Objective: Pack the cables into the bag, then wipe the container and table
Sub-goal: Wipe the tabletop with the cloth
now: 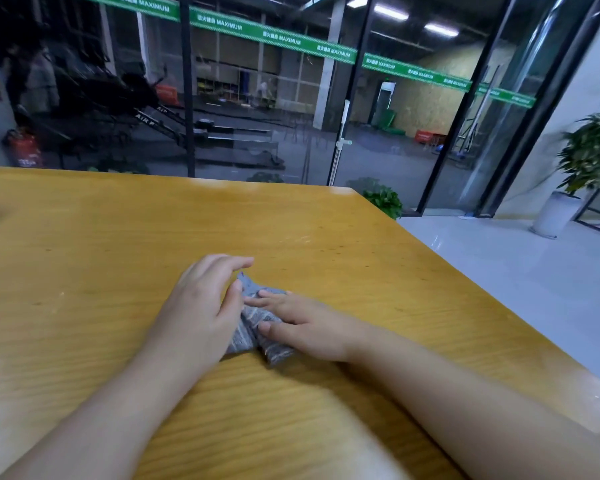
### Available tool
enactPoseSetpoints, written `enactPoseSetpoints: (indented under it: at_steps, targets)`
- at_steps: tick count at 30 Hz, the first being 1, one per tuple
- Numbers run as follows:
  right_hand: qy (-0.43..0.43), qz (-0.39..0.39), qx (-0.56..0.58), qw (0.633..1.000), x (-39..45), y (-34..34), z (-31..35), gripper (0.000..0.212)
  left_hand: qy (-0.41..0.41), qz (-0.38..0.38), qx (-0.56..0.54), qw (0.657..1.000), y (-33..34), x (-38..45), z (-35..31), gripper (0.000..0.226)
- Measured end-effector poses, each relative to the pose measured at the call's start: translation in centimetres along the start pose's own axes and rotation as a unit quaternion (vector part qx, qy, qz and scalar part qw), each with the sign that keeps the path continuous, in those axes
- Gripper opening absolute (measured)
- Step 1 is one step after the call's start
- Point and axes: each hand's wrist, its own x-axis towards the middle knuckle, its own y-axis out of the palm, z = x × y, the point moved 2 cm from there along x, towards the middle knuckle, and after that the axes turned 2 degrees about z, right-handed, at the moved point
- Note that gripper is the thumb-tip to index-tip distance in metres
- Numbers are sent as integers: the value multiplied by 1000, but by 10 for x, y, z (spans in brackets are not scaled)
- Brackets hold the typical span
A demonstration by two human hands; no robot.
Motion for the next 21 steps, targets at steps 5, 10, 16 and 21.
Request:
enactPoseSetpoints:
  at_steps: [5,10,16,21]
  targets:
    - [84,-195,219,952,-35,-22,-9,37,-7,-24,-22,999,-12,0,-11,28]
    - [250,-457,370,769,-50,-64,-45,34,-49,10,-26,998,-13,4,-23,30]
    - [258,-505,121,815,-55,-95,-81,34,-30,68,52,996,-25,8,-35,38]
    - [400,-214,-69,888,-26,-67,-126,51,-4,96,140,985,-43,-3,-7,40]
